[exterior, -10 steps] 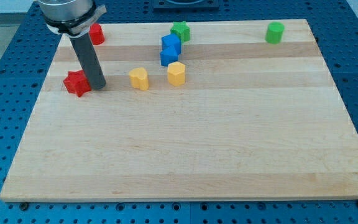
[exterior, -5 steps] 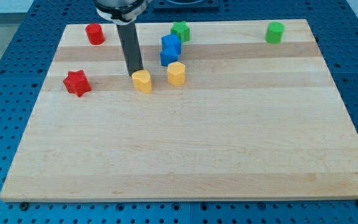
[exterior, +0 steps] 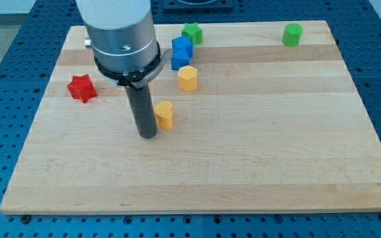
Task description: Slide green star closer to green circle
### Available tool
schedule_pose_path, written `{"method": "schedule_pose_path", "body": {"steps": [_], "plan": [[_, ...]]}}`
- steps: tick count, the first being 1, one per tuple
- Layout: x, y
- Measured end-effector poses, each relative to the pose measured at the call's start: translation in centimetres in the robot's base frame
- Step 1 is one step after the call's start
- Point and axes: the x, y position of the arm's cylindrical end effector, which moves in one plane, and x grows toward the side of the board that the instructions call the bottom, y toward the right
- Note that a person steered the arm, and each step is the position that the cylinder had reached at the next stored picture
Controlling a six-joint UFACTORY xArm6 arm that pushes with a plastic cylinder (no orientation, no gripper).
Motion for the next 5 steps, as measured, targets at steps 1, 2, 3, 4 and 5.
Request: {"method": "schedule_pose_path", "body": {"steps": [1,2,3,4,5], "plan": [[-2.0,0.0],[-2.2,1.5],[-3.5,3.0],[-5.4,3.5],[-5.4,6.0]]}}
